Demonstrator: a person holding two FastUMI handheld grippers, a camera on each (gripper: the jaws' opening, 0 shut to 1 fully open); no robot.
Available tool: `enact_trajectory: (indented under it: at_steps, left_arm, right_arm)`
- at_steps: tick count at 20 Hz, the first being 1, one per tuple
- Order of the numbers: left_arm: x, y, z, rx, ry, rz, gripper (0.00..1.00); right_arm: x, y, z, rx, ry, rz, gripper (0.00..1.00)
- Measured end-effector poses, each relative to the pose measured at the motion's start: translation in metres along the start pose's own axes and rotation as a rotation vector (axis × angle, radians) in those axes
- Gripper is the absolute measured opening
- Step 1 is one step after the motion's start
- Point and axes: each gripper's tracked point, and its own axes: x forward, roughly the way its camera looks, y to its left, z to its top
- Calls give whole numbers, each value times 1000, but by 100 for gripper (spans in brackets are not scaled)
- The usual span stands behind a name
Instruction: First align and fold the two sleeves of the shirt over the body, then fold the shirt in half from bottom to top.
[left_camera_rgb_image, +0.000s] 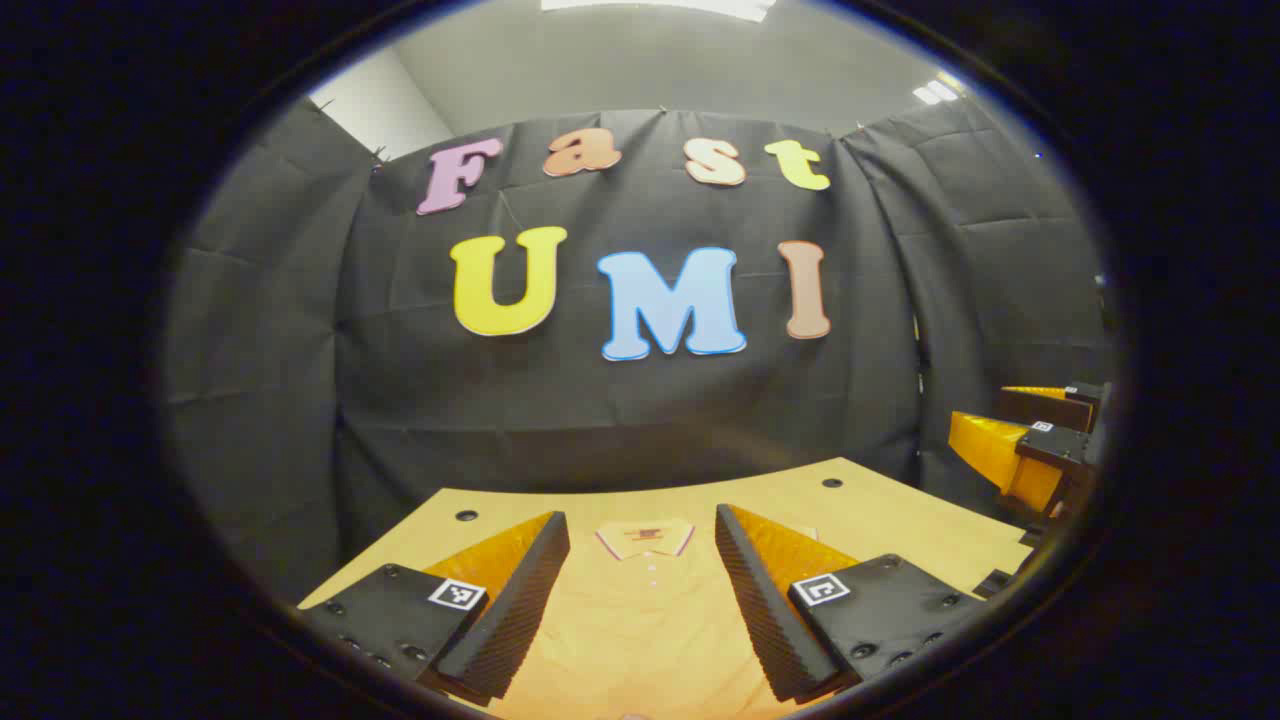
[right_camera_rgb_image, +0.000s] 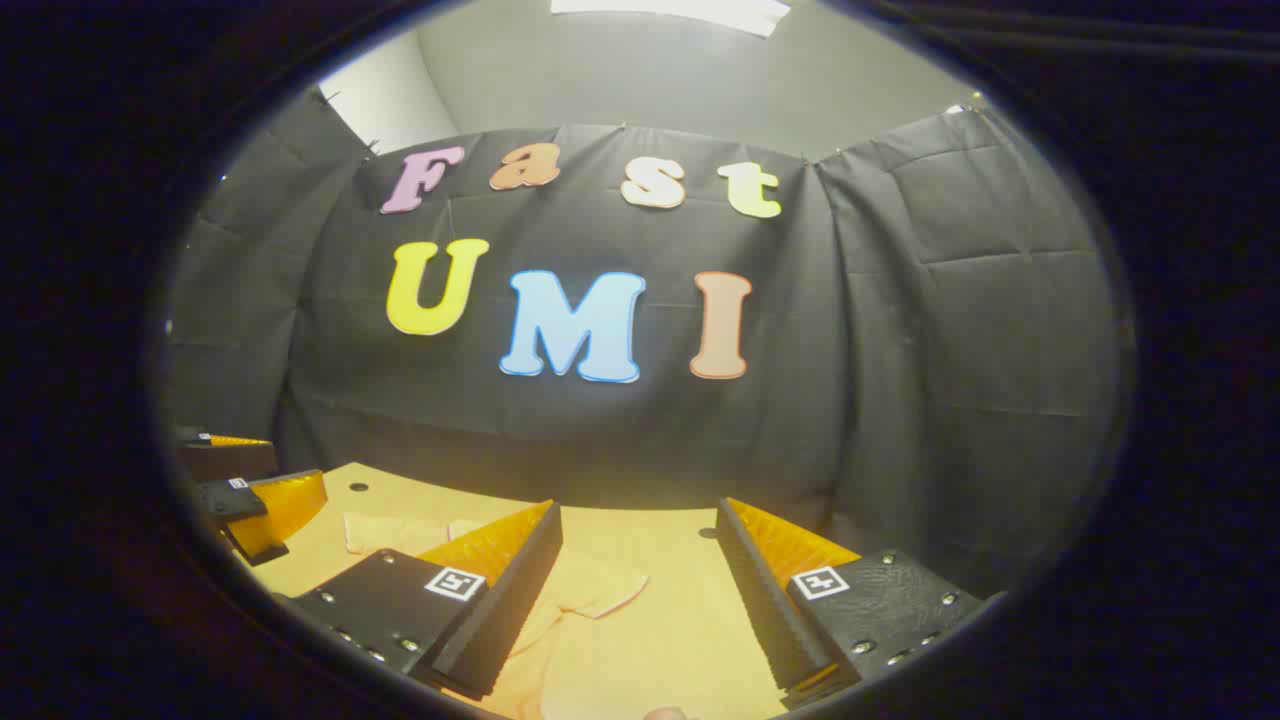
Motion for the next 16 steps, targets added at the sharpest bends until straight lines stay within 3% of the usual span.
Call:
enact_trajectory:
  at_steps: [4,10,16]
  left_arm:
    - [13,24,18,-3,-21,43,96]
    - [45,37,21,-75,-19,120,95]
    - [76,39,31,-28,-31,107,95]
  right_arm:
    - [18,29,8,8,19,67,96]
    - [48,31,18,-53,-3,107,96]
    - [67,34,15,-49,23,84,96]
